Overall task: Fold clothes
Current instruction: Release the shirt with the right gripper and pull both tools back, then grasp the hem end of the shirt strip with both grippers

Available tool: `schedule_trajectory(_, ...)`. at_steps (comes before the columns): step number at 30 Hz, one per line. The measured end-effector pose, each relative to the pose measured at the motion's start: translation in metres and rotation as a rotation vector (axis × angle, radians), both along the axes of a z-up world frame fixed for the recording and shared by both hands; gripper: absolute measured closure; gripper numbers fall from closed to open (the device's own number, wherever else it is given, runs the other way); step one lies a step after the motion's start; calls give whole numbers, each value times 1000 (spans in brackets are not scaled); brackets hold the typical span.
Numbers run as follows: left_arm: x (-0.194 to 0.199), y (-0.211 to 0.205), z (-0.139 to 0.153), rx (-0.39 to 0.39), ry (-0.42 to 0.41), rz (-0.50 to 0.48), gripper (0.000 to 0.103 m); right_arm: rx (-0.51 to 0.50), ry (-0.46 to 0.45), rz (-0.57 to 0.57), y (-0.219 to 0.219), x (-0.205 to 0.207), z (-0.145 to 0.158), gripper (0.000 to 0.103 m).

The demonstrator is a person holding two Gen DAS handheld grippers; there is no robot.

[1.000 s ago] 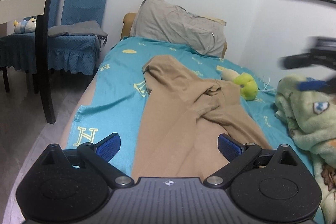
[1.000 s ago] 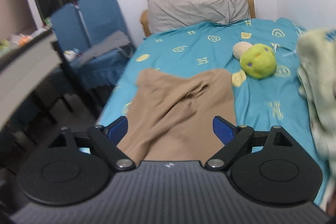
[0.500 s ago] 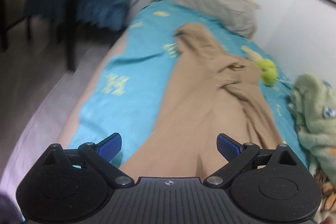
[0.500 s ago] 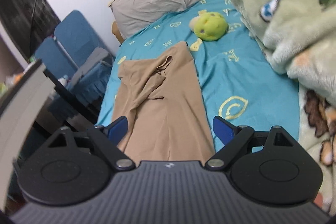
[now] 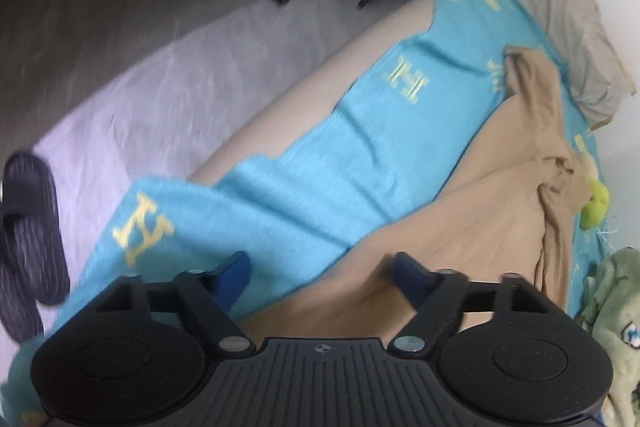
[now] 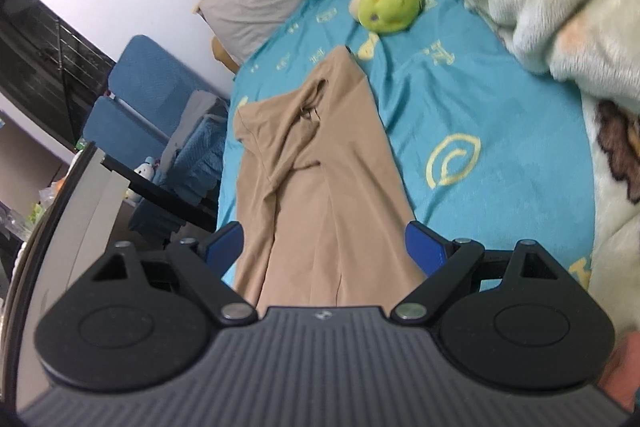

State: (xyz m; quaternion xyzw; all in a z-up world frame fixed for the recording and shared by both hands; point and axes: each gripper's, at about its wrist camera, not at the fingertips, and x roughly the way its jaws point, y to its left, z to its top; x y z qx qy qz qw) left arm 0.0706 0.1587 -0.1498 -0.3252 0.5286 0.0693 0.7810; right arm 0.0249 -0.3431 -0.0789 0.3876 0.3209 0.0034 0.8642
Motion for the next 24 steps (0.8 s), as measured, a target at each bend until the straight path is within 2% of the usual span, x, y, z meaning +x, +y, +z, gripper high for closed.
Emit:
schedule_trajectory(2, -5, -1, 2, -18, 11, -17, 42, 14, 11, 7, 0, 3, -4, 14)
schedule_trajectory(3, -7, -3, 4, -23, 14, -32, 45, 15, 15, 13, 1, 4, -5, 14)
schedule_trajectory(4, -10, -8, 6, -16, 14, -59, 55, 16, 20, 19, 2, 6, -6, 14)
schedule_trajectory(5, -12, -14, 8, -5, 14, -91, 69, 17, 24, 25, 3, 7, -7, 14)
schedule_trajectory(6, -14, -20, 12, 17, 12, -127, 76, 18, 28, 32, 4, 9, -8, 14)
schedule_trajectory(7, -15, -28, 16, 54, 2, -164, 91, 19, 35, 39, 5, 10, -9, 14)
schedule_trajectory(8, -18, -38, 23, 101, -20, -200, 98, 22, 42, 45, 5, 10, -10, 14)
schedule_trajectory(10, -30, -58, 43, 218, -112, -298, 101, 27, 56, 56, 6, 11, -13, 14)
schedule_trajectory(13, -57, -95, 77, 369, -299, -468, 101, 38, 70, 53, 4, 9, -15, 14)
schedule_trajectory(15, -76, -125, 95, 432, -418, -602, 101, 54, 73, 42, 1, 8, -17, 14)
schedule_trajectory(18, -105, -172, 108, 506, -541, -809, 101, 54, 78, 35, 0, 8, -18, 14)
schedule_trajectory(21, -121, -209, 98, 526, -575, -982, 101, 36, 91, 51, 3, 10, -19, 14)
schedule_trajectory(24, -118, -229, 68, 539, -510, -1065, 101, 21, 120, 77, 7, 13, -24, 14)
